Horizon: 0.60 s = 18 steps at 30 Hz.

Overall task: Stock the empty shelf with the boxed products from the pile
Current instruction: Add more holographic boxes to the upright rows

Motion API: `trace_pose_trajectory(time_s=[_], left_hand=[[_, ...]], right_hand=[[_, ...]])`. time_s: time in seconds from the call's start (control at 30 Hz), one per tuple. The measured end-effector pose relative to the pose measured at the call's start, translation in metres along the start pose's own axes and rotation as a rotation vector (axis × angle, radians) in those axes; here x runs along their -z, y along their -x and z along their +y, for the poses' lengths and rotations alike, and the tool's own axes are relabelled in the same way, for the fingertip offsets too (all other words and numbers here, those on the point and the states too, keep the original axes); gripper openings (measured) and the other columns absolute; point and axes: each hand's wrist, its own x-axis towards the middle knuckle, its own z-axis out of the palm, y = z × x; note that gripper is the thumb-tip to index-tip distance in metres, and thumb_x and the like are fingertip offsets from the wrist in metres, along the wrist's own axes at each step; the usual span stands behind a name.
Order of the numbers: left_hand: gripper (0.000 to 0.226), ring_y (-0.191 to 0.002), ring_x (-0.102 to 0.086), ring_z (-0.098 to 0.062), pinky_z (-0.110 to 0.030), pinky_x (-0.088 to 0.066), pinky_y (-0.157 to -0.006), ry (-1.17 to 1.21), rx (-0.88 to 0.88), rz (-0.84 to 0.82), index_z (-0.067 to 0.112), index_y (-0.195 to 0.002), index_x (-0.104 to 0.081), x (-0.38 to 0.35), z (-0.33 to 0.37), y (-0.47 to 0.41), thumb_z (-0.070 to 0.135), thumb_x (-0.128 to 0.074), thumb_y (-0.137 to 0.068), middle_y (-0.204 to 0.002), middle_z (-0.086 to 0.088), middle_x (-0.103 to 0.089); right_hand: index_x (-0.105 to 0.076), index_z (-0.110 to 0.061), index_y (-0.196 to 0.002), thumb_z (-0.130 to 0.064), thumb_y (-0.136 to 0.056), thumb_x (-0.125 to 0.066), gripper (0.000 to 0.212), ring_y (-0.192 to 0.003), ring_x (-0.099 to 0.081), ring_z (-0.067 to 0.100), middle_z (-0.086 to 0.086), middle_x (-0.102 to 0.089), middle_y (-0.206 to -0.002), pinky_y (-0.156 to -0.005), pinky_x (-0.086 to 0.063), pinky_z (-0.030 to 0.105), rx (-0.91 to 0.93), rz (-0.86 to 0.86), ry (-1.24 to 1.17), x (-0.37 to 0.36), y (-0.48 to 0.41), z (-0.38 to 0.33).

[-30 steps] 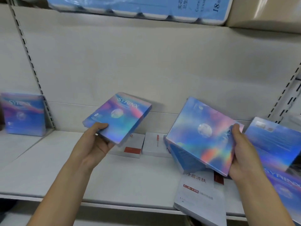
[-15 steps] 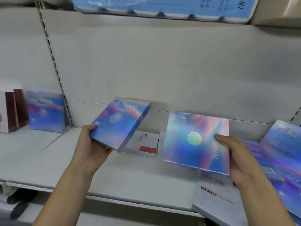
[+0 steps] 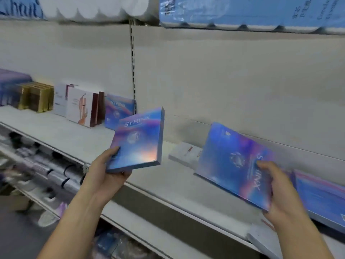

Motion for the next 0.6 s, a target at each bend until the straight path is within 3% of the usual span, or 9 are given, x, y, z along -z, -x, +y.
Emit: trace_pose_trajectory(time_s=[0.07, 0.13, 0.2, 0.27, 0.43, 0.53, 0.6], left_hand=[[0.015, -0.076, -0.071, -0.020, -0.027, -0.058, -0.055, -0.032, -0.054, 0.035, 0.013, -0.093, -0.072, 0.014, 0.003, 0.017, 0.013, -0.057, -0.093, -0.099, -0.006, -0.073], [0.023, -0.080, -0.073, -0.020, -0.032, -0.062, -0.065, -0.160, -0.106, 0.034, 0.017, -0.100, -0.077, 0.031, 0.009, 0.034, 0.010, -0.058, -0.089, -0.104, -0.006, -0.075], [0.038, -0.087, -0.074, -0.023, -0.036, -0.063, -0.071, -0.279, -0.154, 0.063, 0.014, -0.120, -0.069, 0.050, 0.020, 0.053, 0.007, -0.061, -0.083, -0.115, -0.008, -0.074], [0.051, -0.094, -0.075, -0.027, -0.040, -0.064, -0.071, -0.328, -0.176, 0.095, 0.008, -0.131, -0.060, 0.070, 0.031, 0.071, 0.003, -0.063, -0.080, -0.122, -0.012, -0.072], [0.029, -0.083, -0.076, -0.017, -0.030, -0.061, -0.058, -0.333, -0.275, 0.245, 0.010, -0.125, -0.061, 0.115, 0.057, 0.099, 0.006, -0.054, -0.096, -0.114, -0.009, -0.074], [0.036, -0.095, -0.074, -0.020, -0.035, -0.063, -0.076, -0.307, -0.334, 0.275, 0.009, -0.132, -0.059, 0.149, 0.075, 0.103, 0.015, -0.055, -0.098, -0.125, -0.009, -0.072], [0.038, -0.096, -0.074, -0.019, -0.034, -0.061, -0.078, -0.303, -0.360, 0.288, 0.007, -0.132, -0.060, 0.171, 0.090, 0.103, 0.016, -0.058, -0.095, -0.126, -0.011, -0.071]], right_hand=[[-0.064, -0.015, -0.088, -0.003, -0.088, -0.058, 0.013, -0.065, -0.073, 0.018, 0.009, -0.073, -0.091, -0.053, -0.060, 0.030, -0.011, -0.099, -0.005, -0.003, 0.001, 0.005], [-0.066, -0.011, -0.097, 0.006, -0.087, -0.058, 0.021, -0.070, -0.074, 0.017, 0.007, -0.076, -0.092, -0.057, -0.060, 0.028, 0.025, -0.169, 0.023, -0.012, 0.004, 0.011], [-0.067, -0.008, -0.114, 0.006, -0.083, -0.064, 0.034, -0.079, -0.076, 0.021, 0.009, -0.077, -0.103, -0.064, -0.062, 0.033, 0.020, -0.239, 0.054, -0.023, 0.007, 0.024], [-0.067, -0.010, -0.115, 0.004, -0.076, -0.068, 0.042, -0.079, -0.076, 0.022, 0.009, -0.077, -0.106, -0.064, -0.063, 0.034, 0.025, -0.294, 0.065, -0.039, 0.013, 0.037], [-0.067, -0.010, -0.111, 0.007, -0.083, -0.062, 0.033, -0.078, -0.077, 0.019, 0.005, -0.079, -0.101, -0.063, -0.062, 0.033, 0.027, -0.433, 0.049, -0.087, 0.027, 0.063], [-0.067, -0.011, -0.110, 0.004, -0.083, -0.063, 0.031, -0.076, -0.077, 0.019, 0.004, -0.079, -0.098, -0.060, -0.061, 0.032, 0.002, -0.473, 0.038, -0.121, 0.033, 0.071], [-0.068, -0.011, -0.110, 0.001, -0.080, -0.065, 0.032, -0.077, -0.077, 0.020, 0.005, -0.079, -0.099, -0.061, -0.061, 0.032, -0.002, -0.503, 0.038, -0.145, 0.035, 0.080]])
